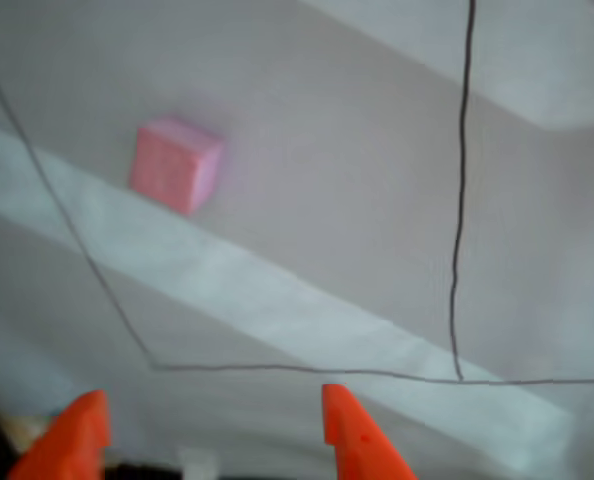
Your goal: Grasp the colored block, Place it on the black dot, and then return the arm to the default position.
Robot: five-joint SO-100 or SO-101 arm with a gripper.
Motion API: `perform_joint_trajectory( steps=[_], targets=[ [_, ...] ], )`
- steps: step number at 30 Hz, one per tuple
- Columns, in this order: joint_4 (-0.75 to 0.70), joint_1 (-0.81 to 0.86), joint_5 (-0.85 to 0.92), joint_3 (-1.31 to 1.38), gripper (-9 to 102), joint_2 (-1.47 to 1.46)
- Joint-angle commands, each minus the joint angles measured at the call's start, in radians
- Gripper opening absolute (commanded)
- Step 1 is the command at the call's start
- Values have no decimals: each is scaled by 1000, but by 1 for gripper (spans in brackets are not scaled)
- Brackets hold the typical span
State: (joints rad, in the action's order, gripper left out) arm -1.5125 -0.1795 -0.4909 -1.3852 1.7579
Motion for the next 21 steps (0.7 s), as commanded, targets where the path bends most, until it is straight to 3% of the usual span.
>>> perform_joint_trajectory(
  steps=[1,7,12,21],
  targets=[
    [144,14,29,-252,21,236],
    [276,43,123,-624,0,635],
    [400,77,169,-870,0,848],
    [414,114,235,-1163,0,1253]
  ],
)
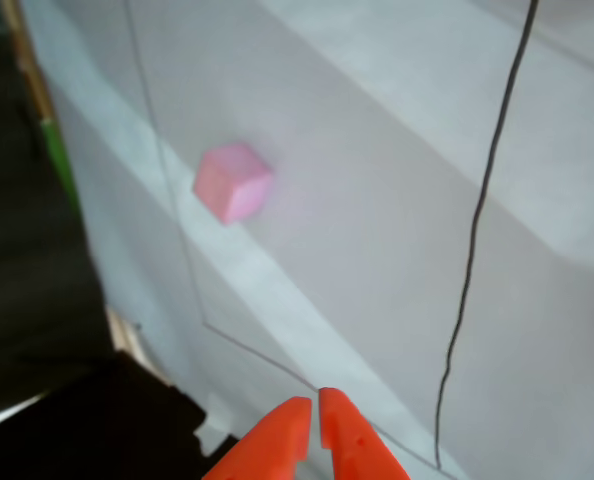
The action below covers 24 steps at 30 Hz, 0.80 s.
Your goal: Grasp the colored block, Place it on the black dot, and then return the arm to the default position.
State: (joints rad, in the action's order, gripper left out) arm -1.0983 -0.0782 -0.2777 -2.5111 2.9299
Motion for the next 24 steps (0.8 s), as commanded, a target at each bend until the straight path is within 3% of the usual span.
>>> perform_joint_trajectory(
  steps=[1,11,24],
  targets=[
    [-15,18,29,-52,0,124],
    [-110,52,86,-163,0,339],
    [-12,52,175,-333,0,339]
  ],
)
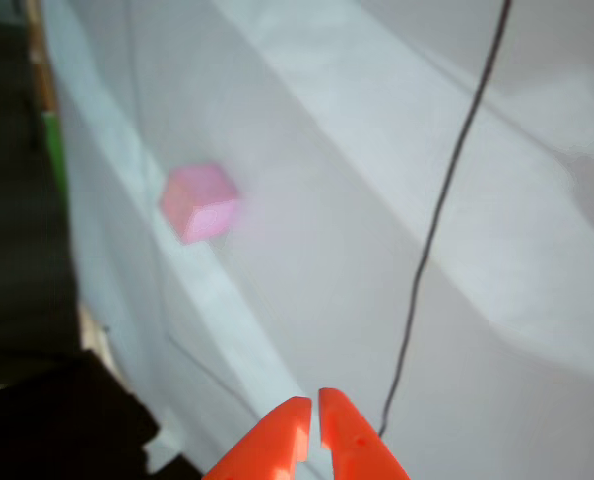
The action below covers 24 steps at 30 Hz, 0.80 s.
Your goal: Grasp the colored block, Place it on the black dot, and then return the arm to the default position.
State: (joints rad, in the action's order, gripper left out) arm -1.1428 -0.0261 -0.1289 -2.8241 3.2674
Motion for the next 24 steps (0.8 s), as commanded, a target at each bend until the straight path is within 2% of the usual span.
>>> perform_joint_trajectory(
  steps=[1,6,10,14,24],
  targets=[
    [60,0,48,-43,0,2],
    [278,31,153,-170,0,2],
    [356,37,179,-213,0,2],
    [368,35,173,-215,0,2],
    [290,-3,183,-215,0,2]
  ],
)
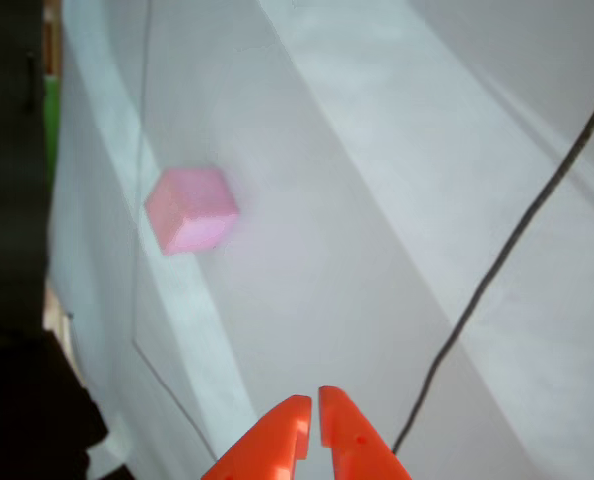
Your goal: Grasp the colored block, Place it on the black dot, and then return the arm to the default position.
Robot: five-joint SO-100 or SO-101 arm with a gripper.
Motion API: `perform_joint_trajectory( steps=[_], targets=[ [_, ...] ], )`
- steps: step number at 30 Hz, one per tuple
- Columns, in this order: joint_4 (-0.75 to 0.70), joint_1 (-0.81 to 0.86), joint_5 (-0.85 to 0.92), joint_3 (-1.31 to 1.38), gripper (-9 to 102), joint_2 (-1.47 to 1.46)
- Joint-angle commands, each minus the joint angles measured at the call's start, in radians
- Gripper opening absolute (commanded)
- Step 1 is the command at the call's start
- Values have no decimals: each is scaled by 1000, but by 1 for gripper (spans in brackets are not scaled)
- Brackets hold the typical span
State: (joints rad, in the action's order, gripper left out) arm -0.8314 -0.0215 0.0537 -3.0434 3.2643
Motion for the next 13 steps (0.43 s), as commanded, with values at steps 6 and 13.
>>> perform_joint_trajectory(
  steps=[6,13],
  targets=[
    [-106,-23,5,5,0,5],
    [-127,-12,-5,9,0,5]
  ],
)
